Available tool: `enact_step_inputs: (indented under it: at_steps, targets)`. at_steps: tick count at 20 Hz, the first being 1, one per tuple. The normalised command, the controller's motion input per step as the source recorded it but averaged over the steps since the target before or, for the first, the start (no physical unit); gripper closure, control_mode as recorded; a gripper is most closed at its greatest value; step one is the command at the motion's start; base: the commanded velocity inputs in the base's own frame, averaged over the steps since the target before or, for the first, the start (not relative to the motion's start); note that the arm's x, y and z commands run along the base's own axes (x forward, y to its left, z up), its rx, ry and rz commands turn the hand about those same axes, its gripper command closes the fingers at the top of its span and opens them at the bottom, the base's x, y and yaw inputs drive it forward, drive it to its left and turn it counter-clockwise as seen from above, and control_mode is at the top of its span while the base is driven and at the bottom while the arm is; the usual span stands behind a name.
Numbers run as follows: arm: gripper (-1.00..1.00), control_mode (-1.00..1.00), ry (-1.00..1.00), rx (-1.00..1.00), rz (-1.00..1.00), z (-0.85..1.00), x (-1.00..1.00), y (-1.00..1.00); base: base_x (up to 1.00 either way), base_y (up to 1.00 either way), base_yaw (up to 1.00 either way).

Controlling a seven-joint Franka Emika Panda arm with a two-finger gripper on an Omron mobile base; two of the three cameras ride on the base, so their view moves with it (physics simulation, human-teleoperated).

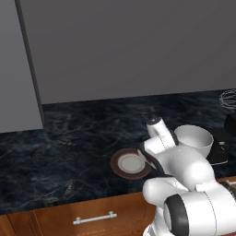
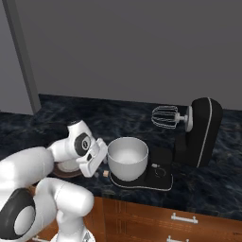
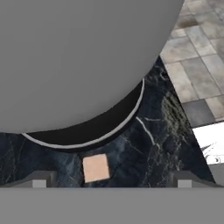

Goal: Add butter and sugar cubes to the stand mixer bowl and then turn on the stand mixer to begin making frosting.

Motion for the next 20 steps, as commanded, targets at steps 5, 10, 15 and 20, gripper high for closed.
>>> enact_step_inputs:
  at_steps: [5,10,15,20]
  targets:
    - [-1.0,-1.0,0.0,0.0,0.0,-0.32,0.08,0.0,0.0,0.0,0.0]
    - [-1.0,-1.0,-0.01,0.0,0.0,-0.27,0.0,-0.02,0.0,0.0,0.0]
    - [-1.0,-1.0,-0.03,0.0,0.0,-0.19,0.0,-0.05,0.0,0.0,0.0]
    - [-1.0,-1.0,-0.04,0.0,0.0,-0.14,-0.01,-0.08,0.0,0.0,0.0]
